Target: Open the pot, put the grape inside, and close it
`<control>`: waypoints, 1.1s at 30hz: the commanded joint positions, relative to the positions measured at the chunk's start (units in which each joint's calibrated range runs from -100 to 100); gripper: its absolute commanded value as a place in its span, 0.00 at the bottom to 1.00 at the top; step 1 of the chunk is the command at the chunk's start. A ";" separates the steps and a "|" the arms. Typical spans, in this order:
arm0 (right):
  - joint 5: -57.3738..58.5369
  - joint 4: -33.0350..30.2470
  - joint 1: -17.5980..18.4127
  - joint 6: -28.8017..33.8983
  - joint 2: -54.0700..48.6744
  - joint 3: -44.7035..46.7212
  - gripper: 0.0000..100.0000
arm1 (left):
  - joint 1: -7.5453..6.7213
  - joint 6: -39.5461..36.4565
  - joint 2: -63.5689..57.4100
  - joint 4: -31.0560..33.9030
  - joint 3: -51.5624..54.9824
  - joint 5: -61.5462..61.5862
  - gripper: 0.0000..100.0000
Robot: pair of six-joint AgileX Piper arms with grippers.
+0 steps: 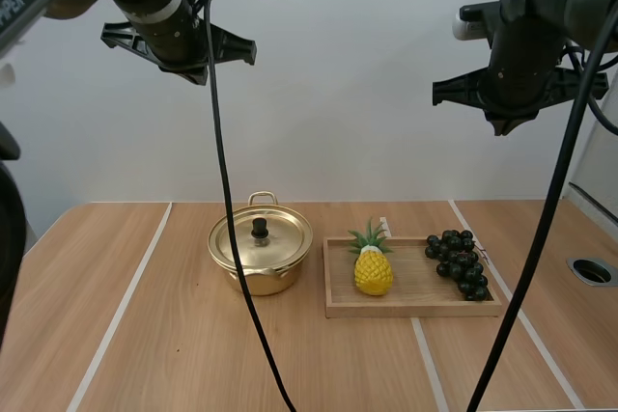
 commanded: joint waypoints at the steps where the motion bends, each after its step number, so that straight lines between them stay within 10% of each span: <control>1: 0.00 -0.11 -0.20 0.82 -0.36 2.85 0.00 | 0.03 1.27 0.48 -1.68 2.00 -0.67 0.00; 10: 0.00 -1.18 -0.20 0.73 -0.36 6.79 0.00 | 0.03 1.27 0.56 -2.71 3.05 -0.67 0.08; 12: 0.00 -2.72 -0.20 0.83 -0.36 6.79 0.00 | 0.03 1.27 0.56 -2.71 3.05 -0.49 0.29; 15: 0.00 -5.04 -0.20 0.83 -0.36 6.79 0.49 | 0.03 1.27 0.56 -2.71 3.05 -0.49 0.93; 16: 0.00 -5.58 -0.20 0.83 -0.36 6.79 0.66 | 0.03 1.54 0.56 -2.71 3.05 -0.49 1.00; 18: 0.00 -6.05 -0.20 0.83 -0.36 6.79 1.00 | -0.14 3.20 0.56 -2.71 3.05 0.80 1.00; 33: 0.00 -5.32 -0.20 0.70 -0.36 6.79 1.00 | -0.14 11.13 2.05 -5.85 4.12 8.62 1.00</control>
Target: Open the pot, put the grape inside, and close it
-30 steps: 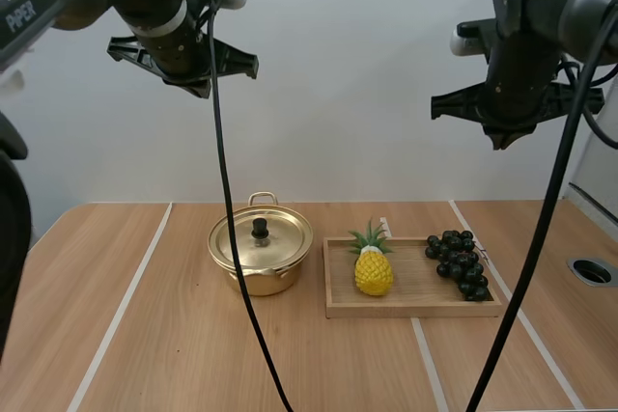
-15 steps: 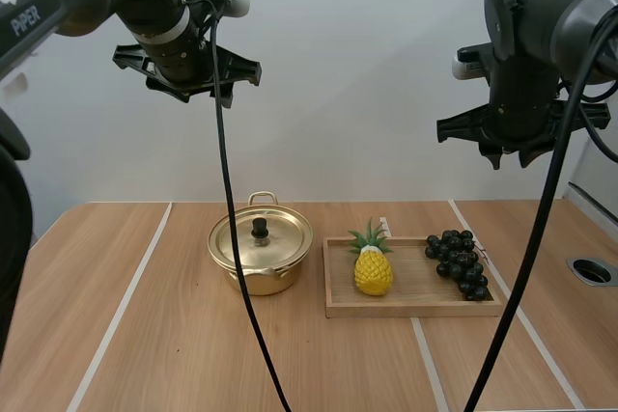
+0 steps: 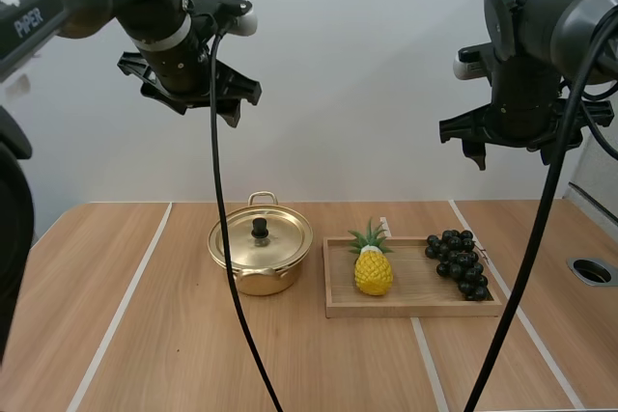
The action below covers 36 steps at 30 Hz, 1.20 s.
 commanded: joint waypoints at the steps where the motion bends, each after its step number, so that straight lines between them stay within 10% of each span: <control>1: 0.07 -0.09 -0.20 -0.03 -0.36 0.11 1.00 | -0.14 1.95 1.04 -3.09 0.98 0.99 1.00; 36: 0.07 -0.09 -0.20 -0.03 -0.36 0.11 1.00 | -0.14 12.52 19.35 -12.49 9.56 -3.71 1.00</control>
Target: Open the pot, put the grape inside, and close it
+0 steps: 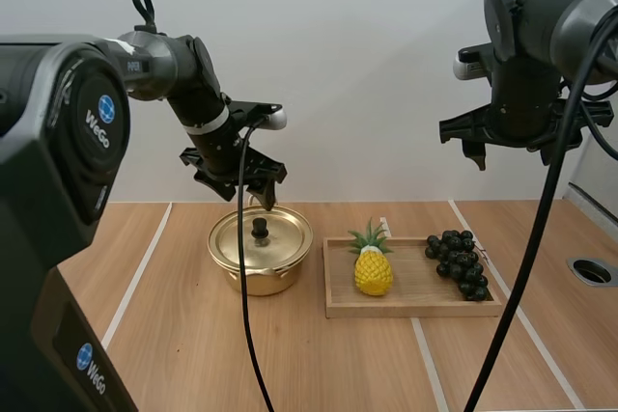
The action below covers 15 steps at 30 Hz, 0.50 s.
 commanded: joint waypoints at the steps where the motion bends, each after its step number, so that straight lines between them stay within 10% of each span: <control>1: 0.07 -0.09 -0.20 -0.03 -0.36 0.11 1.00 | -0.14 1.14 1.32 -1.23 0.21 -1.38 1.00; 15: 0.07 0.04 -0.20 -0.03 -0.36 0.11 1.00 | -1.17 5.08 5.50 -1.38 0.34 -2.16 1.00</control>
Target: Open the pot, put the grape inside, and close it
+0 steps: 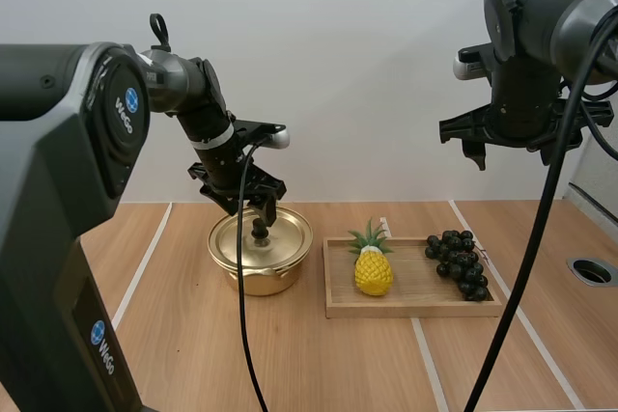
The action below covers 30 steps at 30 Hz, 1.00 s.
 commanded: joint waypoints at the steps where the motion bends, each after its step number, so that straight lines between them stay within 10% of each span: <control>1: 0.07 0.15 -0.20 -0.03 -0.36 0.11 1.00 | -1.09 1.78 0.06 -1.15 0.34 -0.84 1.00; 27: 0.07 0.25 -0.20 -0.03 -0.36 0.11 1.00 | -2.85 -0.40 5.04 3.27 0.34 -6.28 1.00; 28: 0.07 0.25 -0.20 -0.03 -0.36 0.11 1.00 | -2.85 -0.71 5.04 3.27 0.34 -6.28 0.90; 30: 0.07 0.36 -0.20 -0.03 -0.36 0.11 1.00 | -2.85 -2.94 5.04 3.27 0.34 -5.79 0.32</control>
